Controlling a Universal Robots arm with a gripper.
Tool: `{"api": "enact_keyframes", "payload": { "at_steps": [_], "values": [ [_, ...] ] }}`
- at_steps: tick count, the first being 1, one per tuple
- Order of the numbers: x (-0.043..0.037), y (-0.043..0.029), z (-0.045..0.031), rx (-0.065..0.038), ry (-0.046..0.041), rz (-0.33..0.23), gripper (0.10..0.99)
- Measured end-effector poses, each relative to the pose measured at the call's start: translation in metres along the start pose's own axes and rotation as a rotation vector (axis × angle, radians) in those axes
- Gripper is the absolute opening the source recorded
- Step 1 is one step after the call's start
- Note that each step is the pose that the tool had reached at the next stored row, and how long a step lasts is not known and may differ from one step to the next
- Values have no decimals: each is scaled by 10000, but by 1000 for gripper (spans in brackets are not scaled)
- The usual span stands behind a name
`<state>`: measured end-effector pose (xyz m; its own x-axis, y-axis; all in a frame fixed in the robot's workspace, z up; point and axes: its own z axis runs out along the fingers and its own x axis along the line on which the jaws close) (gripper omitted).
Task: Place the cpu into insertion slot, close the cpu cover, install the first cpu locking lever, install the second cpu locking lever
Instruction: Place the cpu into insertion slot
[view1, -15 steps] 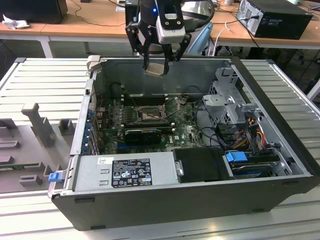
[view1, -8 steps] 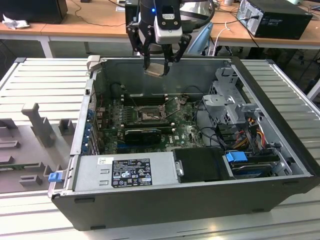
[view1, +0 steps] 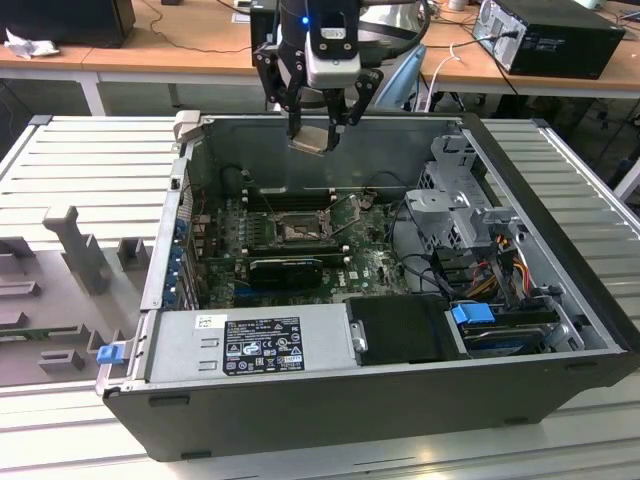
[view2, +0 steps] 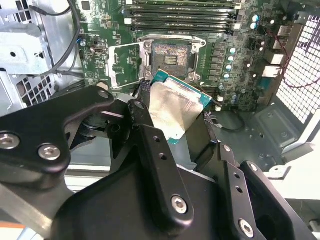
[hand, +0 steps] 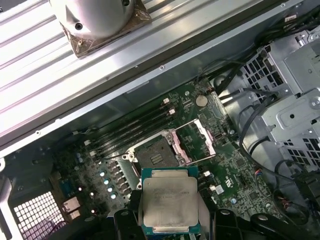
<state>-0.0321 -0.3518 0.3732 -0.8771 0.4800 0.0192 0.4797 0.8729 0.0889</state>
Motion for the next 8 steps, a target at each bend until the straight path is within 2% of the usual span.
{"api": "enact_keyframes", "payload": {
  "at_steps": [8],
  "values": [
    [0, 0, 3, -8, -36, 396, 529]
  ]
}}
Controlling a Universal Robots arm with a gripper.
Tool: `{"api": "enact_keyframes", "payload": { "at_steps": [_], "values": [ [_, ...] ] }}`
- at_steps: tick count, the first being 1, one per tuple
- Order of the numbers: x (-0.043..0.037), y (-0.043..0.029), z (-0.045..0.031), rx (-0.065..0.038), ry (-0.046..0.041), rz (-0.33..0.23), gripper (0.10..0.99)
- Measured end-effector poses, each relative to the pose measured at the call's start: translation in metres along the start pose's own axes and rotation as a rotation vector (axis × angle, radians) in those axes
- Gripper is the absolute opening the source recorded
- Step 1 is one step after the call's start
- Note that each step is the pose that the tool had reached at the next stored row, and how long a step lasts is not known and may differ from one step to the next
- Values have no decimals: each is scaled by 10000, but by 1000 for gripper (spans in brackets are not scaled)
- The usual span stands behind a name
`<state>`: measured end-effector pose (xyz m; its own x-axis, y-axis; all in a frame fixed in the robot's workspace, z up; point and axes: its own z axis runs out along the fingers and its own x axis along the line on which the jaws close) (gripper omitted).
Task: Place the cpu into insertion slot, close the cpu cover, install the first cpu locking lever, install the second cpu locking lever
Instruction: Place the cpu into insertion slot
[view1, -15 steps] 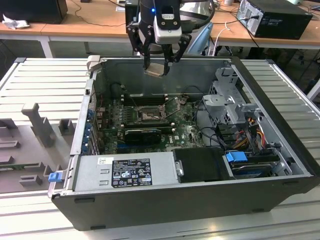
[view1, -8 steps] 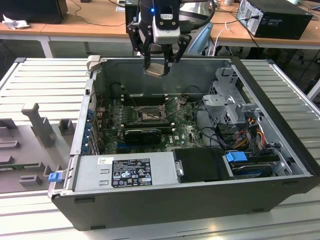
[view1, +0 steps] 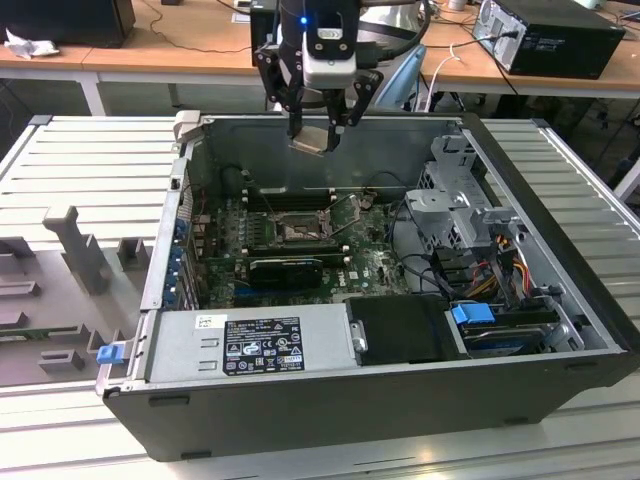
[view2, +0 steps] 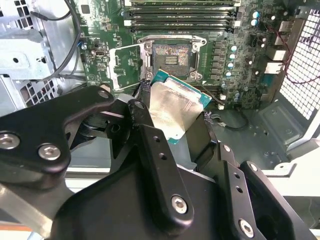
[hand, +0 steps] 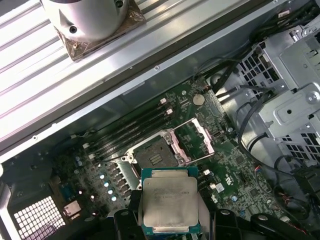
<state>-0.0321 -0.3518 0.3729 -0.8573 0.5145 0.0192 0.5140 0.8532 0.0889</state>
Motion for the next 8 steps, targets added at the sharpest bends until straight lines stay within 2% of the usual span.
{"api": "enact_keyframes", "payload": {
  "at_steps": [8],
  "values": [
    [0, 0, 3, -7, -35, 391, 529]
  ]
}}
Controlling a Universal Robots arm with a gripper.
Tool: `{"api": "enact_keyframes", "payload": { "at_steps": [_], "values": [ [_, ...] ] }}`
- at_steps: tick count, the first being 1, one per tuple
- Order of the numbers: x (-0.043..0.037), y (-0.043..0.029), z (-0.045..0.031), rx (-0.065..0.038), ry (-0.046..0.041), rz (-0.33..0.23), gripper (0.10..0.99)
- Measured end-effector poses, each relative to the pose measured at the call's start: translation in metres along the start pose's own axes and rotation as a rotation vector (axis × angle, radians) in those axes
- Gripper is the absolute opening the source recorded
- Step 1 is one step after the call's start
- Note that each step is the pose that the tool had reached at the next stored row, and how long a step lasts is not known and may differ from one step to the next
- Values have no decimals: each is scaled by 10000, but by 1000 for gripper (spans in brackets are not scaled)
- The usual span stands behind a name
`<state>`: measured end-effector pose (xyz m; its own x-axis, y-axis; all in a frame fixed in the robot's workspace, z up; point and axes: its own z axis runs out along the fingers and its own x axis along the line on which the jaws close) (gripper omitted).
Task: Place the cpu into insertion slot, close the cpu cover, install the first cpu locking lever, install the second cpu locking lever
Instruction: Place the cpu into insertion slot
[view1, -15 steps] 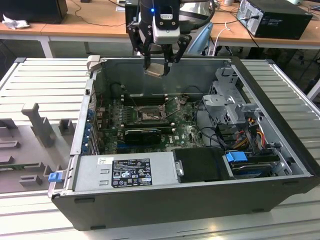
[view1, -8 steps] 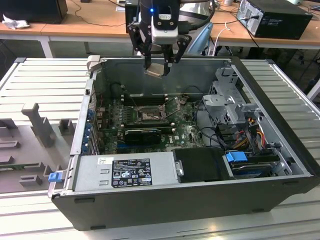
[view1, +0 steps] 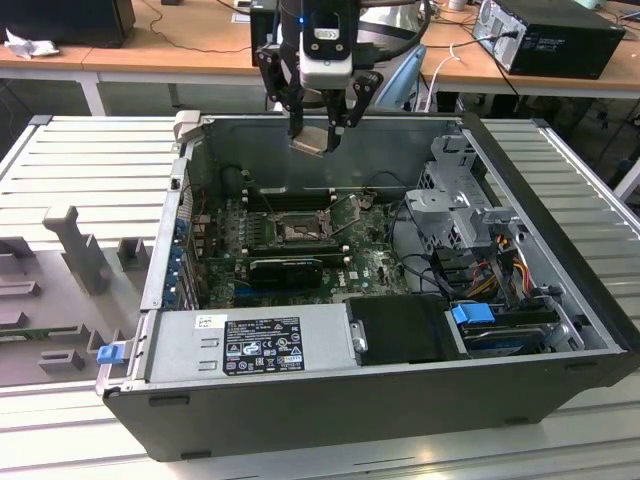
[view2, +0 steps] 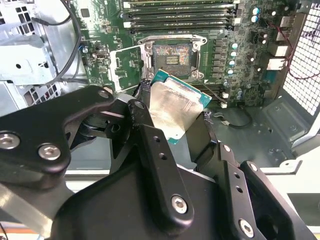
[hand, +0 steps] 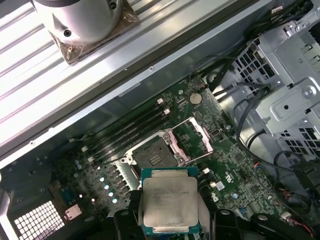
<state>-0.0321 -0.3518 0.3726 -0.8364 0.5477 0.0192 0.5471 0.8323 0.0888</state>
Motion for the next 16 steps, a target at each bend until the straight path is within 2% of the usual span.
{"api": "enact_keyframes", "payload": {
  "at_steps": [16],
  "values": [
    [0, -1, 9, -19, -83, 929, 529]
  ]
}}
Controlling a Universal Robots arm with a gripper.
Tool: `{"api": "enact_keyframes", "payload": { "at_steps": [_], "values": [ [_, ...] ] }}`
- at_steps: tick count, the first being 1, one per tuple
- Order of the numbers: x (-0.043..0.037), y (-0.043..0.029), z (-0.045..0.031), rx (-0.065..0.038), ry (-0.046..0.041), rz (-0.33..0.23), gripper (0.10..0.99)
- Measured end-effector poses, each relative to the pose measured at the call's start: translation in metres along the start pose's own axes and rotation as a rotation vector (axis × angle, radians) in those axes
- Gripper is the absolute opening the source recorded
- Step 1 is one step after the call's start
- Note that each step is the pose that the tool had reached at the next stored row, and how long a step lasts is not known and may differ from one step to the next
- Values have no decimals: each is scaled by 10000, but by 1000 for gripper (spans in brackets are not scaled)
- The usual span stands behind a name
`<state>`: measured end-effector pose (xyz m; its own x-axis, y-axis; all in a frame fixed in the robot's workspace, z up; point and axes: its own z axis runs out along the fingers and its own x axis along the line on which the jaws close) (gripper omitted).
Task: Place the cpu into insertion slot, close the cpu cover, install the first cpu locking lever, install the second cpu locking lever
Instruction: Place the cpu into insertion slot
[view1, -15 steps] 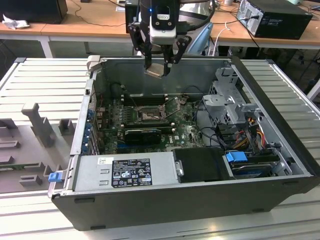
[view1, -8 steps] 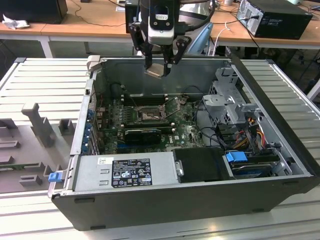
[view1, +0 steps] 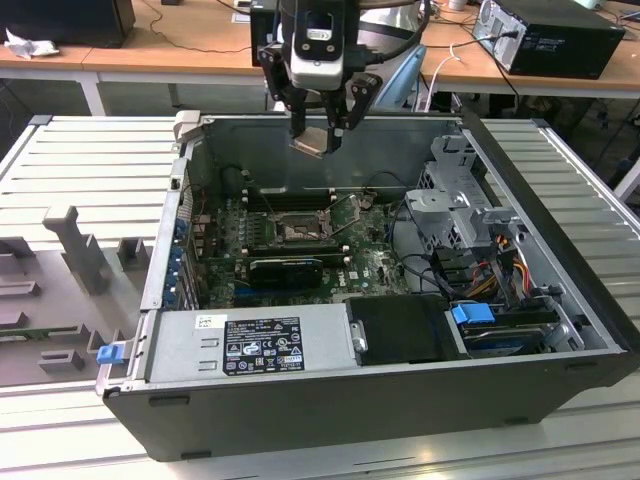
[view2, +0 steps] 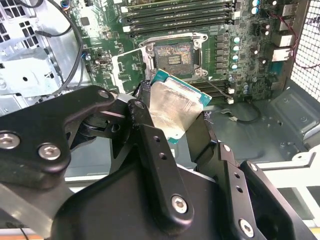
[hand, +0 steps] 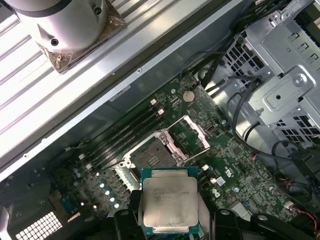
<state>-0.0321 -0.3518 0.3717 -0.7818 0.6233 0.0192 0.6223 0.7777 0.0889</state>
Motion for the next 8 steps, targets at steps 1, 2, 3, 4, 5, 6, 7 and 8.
{"api": "enact_keyframes", "payload": {
  "at_steps": [1, 2, 3, 4, 5, 6, 7, 8],
  "values": [
    [0, 0, 1, -1, -5, 55, 529],
    [0, 0, 1, -3, -12, 134, 529],
    [0, 0, 2, -4, -17, 186, 529],
    [0, 0, 2, -5, -21, 238, 529],
    [0, 0, 3, -6, -29, 328, 529],
    [0, 0, 4, -8, -36, 406, 529],
    [0, 0, 4, -9, -41, 459, 529],
    [0, 0, 4, -9, -46, 515, 529]
  ]
}}
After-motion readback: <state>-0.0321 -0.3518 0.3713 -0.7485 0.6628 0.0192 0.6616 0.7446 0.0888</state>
